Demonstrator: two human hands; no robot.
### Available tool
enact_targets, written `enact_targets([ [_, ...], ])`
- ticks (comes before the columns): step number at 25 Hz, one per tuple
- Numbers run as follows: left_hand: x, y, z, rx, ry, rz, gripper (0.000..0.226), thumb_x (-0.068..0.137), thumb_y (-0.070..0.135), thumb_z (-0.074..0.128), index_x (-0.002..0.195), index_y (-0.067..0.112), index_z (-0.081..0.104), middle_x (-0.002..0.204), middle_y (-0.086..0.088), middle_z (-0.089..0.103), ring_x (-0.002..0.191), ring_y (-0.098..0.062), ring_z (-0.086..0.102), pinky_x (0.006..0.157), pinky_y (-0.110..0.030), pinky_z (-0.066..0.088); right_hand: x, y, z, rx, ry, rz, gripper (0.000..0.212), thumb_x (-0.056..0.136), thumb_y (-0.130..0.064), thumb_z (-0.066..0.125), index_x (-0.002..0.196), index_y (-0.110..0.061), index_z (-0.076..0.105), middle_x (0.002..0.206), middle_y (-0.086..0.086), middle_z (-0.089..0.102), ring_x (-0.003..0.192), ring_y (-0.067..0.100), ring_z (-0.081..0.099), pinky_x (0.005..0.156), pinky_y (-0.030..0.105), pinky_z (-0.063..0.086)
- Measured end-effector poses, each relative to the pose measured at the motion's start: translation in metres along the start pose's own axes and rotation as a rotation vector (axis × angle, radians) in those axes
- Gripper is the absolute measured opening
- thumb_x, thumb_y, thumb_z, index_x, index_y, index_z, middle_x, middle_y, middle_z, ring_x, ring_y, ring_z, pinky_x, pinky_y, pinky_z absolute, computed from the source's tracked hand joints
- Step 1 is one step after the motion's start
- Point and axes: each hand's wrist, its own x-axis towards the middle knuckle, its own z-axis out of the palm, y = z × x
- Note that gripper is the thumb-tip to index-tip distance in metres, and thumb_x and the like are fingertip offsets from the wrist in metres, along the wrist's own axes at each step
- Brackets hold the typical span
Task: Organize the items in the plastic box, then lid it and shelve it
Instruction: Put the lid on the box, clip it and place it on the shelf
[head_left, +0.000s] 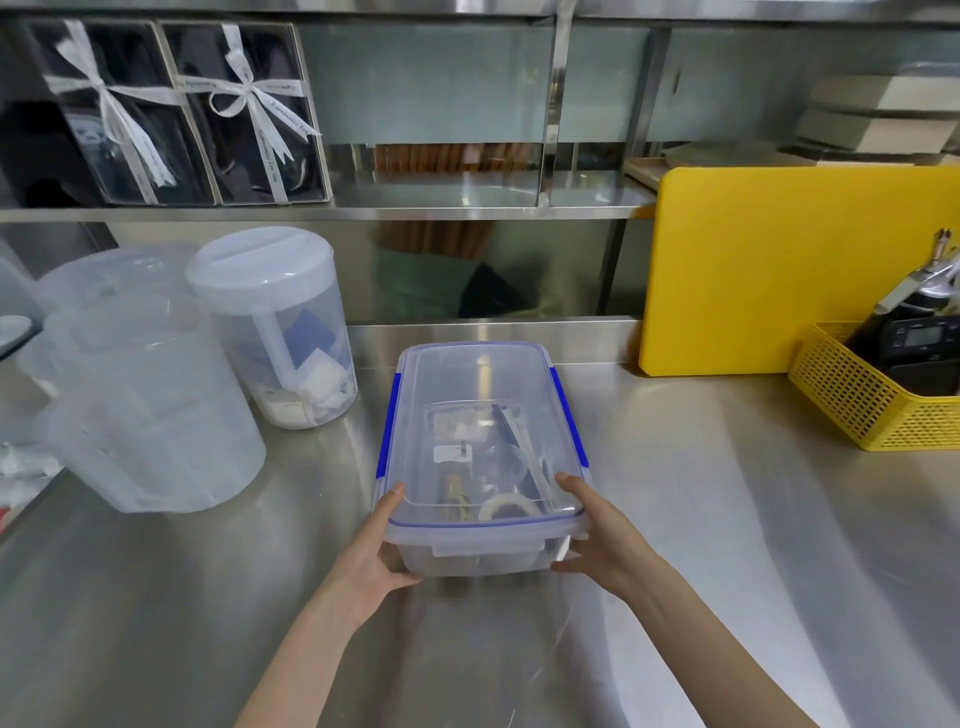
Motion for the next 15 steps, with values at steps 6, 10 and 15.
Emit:
enact_targets([
  [6, 0.005, 0.044, 0.018, 0.011, -0.058, 0.057, 0.048, 0.053, 0.045, 0.070, 0.097, 0.029, 0.061, 0.089, -0.003, 0.073, 0.088, -0.025, 0.065, 0.059, -0.044, 0.055, -0.006, -0.046, 0.008, 0.025, -0.002, -0.081, 0.015, 0.080, -0.032, 0.065, 0.088, -0.025, 0.055, 0.094, 0.007, 0.061, 0.086, 0.026, 0.061, 0.043, 0.036, 0.055],
  [10, 0.008, 0.074, 0.033, 0.009, -0.052, 0.098, 0.043, 0.055, 0.044, 0.070, 0.093, 0.029, 0.060, 0.093, -0.004, 0.067, 0.087, -0.027, 0.062, 0.058, -0.045, 0.053, -0.010, -0.080, 0.017, 0.035, -0.005, -0.105, 0.020, 0.079, -0.031, 0.067, 0.090, -0.025, 0.052, 0.095, 0.007, 0.059, 0.087, 0.027, 0.059, 0.055, 0.046, 0.053],
  [15, 0.012, 0.116, 0.051, 0.029, -0.082, 0.149, 0.025, 0.074, 0.042, 0.064, 0.095, 0.029, 0.059, 0.098, -0.006, 0.066, 0.093, -0.030, 0.060, 0.064, -0.050, 0.051, -0.011, -0.129, 0.029, 0.015, 0.017, -0.165, 0.038, 0.079, -0.030, 0.067, 0.109, -0.023, 0.045, 0.094, 0.006, 0.056, 0.085, 0.027, 0.056, 0.078, 0.056, 0.048],
])
